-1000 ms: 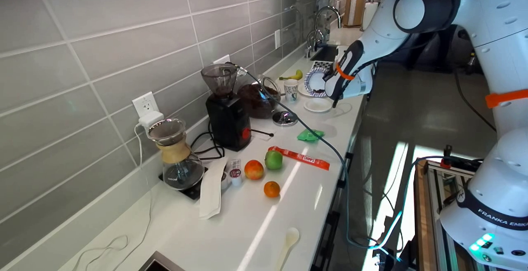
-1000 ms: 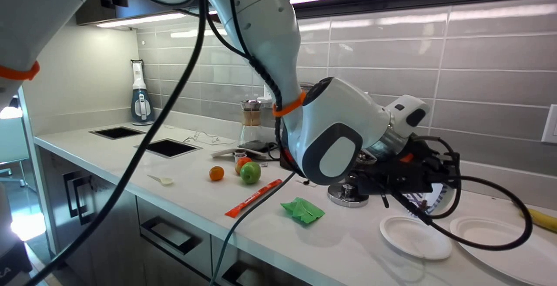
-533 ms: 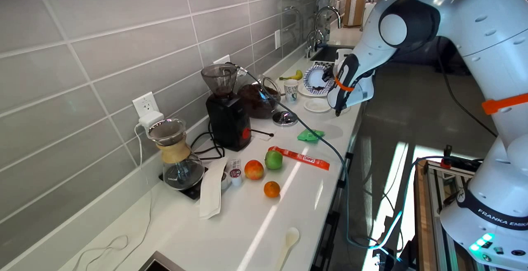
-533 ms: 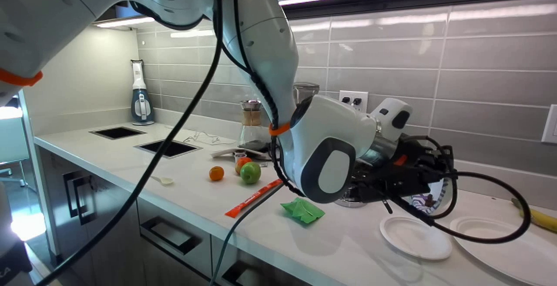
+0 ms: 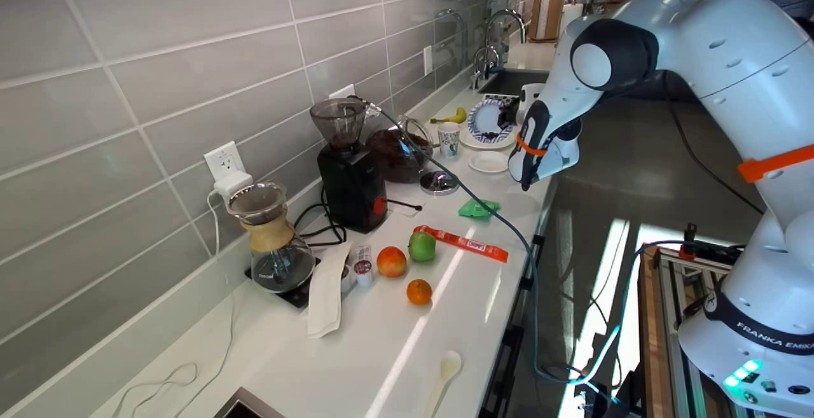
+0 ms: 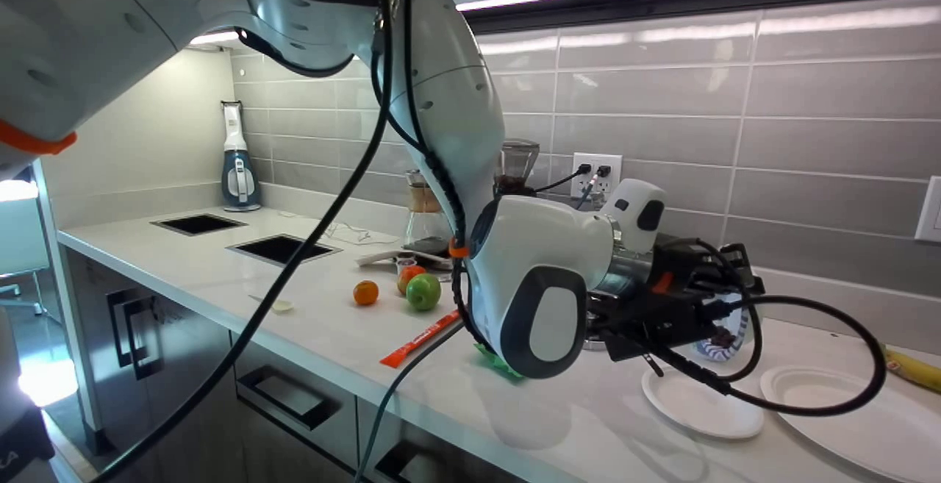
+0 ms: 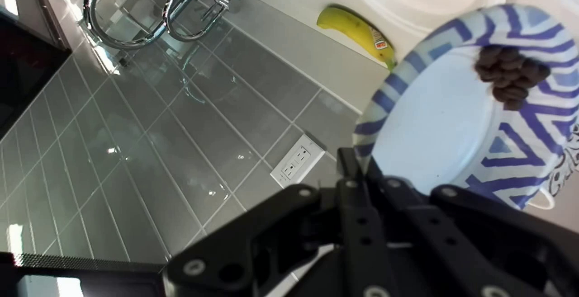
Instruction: Pour the contents from the bowl to the plate
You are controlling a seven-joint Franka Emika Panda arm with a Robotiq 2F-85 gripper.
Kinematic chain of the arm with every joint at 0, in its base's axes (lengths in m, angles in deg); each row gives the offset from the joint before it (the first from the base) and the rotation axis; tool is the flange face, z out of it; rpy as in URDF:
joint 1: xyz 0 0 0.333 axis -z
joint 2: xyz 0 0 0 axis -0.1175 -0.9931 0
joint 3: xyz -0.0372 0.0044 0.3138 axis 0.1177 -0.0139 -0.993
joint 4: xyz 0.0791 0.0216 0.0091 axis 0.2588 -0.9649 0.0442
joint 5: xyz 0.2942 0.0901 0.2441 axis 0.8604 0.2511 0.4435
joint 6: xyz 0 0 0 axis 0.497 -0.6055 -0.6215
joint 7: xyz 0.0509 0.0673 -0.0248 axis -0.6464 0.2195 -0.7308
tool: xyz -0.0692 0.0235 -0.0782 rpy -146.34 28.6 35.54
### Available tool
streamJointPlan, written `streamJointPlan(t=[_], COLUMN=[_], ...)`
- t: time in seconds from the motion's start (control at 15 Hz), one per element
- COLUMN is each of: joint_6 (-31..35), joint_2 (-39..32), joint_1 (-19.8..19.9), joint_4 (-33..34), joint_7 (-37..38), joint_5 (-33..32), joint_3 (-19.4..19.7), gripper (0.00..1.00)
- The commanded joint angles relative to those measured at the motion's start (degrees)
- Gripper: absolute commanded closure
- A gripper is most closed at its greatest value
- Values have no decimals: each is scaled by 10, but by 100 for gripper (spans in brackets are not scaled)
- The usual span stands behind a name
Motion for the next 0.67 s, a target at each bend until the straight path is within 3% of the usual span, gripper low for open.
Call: streamJointPlan(t=[0.0,0.2,0.27,0.6], joint_6=[54,88,61,58], joint_2=[-22,-27,-25,-27], joint_1=[-10,-9,-11,-13], joint_4=[-2,-6,17,37], joint_7=[-2,-5,-11,-22], joint_5=[12,13,17,25], joint_3=[15,15,17,22], gripper=[99,99,99,99])
